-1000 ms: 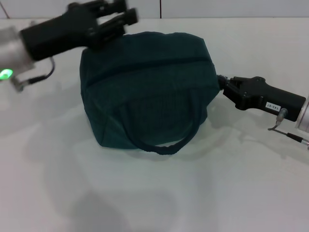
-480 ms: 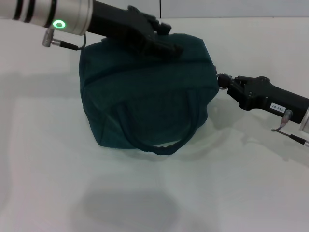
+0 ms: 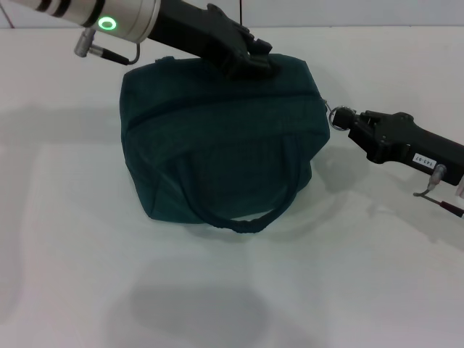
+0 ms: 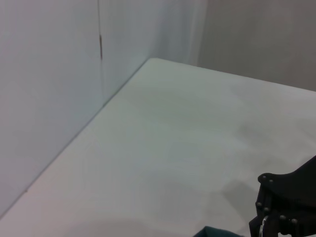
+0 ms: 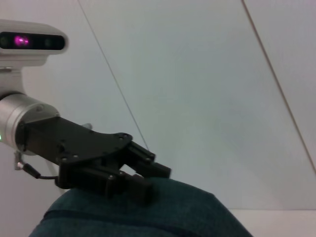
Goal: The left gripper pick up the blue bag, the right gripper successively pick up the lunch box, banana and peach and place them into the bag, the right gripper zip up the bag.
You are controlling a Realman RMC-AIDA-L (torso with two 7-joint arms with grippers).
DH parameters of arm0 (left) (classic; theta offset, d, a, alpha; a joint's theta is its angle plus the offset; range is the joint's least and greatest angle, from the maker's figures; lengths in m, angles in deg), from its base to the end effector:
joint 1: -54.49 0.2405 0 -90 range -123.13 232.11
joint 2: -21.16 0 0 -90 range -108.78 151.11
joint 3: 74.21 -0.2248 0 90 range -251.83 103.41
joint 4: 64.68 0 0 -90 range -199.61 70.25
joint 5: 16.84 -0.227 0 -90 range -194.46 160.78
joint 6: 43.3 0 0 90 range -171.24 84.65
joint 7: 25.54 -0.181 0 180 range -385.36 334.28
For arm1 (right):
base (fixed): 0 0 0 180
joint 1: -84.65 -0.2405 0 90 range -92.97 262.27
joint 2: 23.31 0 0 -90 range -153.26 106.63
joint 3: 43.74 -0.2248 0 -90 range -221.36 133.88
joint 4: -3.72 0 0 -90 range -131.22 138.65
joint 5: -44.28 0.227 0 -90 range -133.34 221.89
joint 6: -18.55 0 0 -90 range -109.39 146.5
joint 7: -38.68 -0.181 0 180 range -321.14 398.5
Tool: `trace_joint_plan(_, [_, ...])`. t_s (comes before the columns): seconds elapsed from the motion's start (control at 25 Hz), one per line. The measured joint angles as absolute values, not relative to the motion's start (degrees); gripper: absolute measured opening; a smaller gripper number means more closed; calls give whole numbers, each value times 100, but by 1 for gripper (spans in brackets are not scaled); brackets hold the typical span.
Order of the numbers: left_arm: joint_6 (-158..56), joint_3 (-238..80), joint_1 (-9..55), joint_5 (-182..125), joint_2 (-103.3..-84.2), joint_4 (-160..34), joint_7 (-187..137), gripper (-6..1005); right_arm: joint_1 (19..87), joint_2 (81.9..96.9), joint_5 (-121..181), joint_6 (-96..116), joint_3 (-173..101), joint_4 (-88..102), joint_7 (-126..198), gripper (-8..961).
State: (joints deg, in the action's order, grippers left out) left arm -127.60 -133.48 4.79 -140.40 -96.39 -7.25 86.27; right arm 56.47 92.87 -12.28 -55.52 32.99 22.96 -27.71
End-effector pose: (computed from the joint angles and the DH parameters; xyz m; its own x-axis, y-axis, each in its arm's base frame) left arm -0.0787 0.4145 -0.0084 0.9532 0.2393 0.1846 0.2713 -0.9466 -0.1739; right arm 0.2214 0.3571 -0.0494 0.5431 -0.3216 -0.7757 -0.6408 -0.7557 -0.1353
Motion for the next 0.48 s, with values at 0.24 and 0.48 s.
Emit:
trace_joint_plan(0.24, [-12758, -13356, 622, -14049, -9686, -520, 8641, 248, 5670, 9273, -1123, -5510, 3298, 2296, -2717, 13])
trace_joint_plan(0.48, [-12758, -13355, 679, -14053, -9687, -519, 8652, 169, 5653, 9270, -1081, -5444, 3290, 2297, -2675, 14])
